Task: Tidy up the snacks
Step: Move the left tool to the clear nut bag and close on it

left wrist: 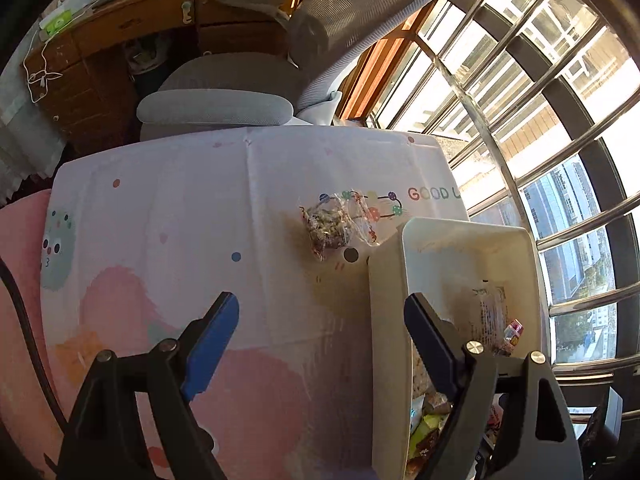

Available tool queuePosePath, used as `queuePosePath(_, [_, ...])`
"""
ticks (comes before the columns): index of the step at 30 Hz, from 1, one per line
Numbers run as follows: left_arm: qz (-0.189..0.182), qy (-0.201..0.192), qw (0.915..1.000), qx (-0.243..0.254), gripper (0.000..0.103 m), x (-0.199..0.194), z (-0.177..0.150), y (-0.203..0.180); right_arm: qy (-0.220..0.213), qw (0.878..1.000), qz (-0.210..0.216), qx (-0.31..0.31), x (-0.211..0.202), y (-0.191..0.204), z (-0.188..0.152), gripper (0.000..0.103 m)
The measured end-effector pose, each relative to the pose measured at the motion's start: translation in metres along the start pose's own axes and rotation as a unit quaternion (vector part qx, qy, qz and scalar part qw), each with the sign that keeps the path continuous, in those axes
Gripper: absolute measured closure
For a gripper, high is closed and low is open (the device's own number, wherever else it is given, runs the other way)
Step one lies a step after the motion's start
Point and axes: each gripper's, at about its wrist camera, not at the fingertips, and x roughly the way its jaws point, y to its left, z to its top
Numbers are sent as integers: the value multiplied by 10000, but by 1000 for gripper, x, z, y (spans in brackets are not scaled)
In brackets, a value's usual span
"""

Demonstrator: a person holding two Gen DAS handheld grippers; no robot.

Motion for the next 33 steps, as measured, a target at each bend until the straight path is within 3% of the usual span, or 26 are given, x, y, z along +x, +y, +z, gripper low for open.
queuePosePath(13, [-232,208,9981,-529,19,84,49,-2,234,9988,-356,-256,28,5,13,31])
queuePosePath(25, [1,667,9957,-649,20,145,55,-7,343,9981,-487,-127,40,-7,28,31])
queuePosePath(33, [31,692,9950,-723,29,161,58,-7,374,9977,-569,-31,44,-14,33,30])
